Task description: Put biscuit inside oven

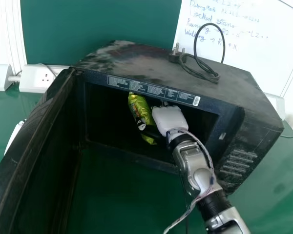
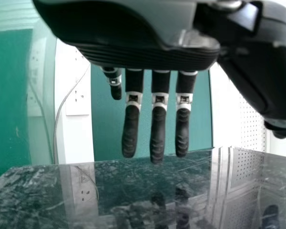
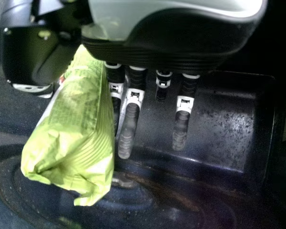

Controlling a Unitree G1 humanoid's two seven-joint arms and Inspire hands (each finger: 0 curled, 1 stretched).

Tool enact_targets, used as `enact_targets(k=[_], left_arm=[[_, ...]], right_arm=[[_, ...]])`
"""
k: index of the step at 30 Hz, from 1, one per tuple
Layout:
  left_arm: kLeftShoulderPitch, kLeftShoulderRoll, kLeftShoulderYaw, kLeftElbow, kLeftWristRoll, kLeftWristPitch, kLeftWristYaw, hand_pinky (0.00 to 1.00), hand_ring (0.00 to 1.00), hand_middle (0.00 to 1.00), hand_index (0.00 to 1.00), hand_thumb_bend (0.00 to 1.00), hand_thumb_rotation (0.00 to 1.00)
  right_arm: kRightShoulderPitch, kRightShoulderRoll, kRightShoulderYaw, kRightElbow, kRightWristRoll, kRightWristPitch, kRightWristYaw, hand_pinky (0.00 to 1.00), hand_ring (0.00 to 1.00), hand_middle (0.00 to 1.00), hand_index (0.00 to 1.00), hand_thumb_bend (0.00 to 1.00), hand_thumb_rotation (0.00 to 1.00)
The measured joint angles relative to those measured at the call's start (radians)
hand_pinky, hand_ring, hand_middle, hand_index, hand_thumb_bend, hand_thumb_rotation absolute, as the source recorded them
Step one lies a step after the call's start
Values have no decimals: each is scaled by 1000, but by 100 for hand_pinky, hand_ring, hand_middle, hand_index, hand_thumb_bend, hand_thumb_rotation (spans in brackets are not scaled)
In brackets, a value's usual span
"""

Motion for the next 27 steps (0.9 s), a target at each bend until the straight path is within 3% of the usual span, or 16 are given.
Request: enact_targets(k=[6,8,10,11,14,18,27], left_arm=[[0,0,0,6,-6,-3,-7,29,37,42,48,52,7],[-1,0,0,11,-5,-6,-8,29,37,42,48,51,7],[-2,0,0,14,-4,-10,-8,29,37,42,48,51,7],[-2,1,0,17,-4,-12,-8,29,37,42,48,52,7],[-3,1,1,22,-5,-13,-10,29,37,42,48,52,7],[-3,2,1,34,-5,-18,-12,29,37,42,48,52,7],[-3,2,2,32,-6,-14,-9,29,37,42,48,52,7]], right_arm=[[-2,0,5,4,16,33,6,37,32,47,49,53,0],[1,-1,2,-26,31,48,24,40,35,47,66,56,0],[7,-2,-1,-76,44,67,53,45,38,48,71,56,0],[11,-2,-3,-110,48,86,81,46,40,47,71,73,21],[27,-7,-6,-189,49,135,145,52,49,51,70,88,39],[61,-24,-8,-282,49,177,227,60,63,65,70,91,47],[138,-106,-12,-495,11,247,452,66,77,82,86,89,64]])
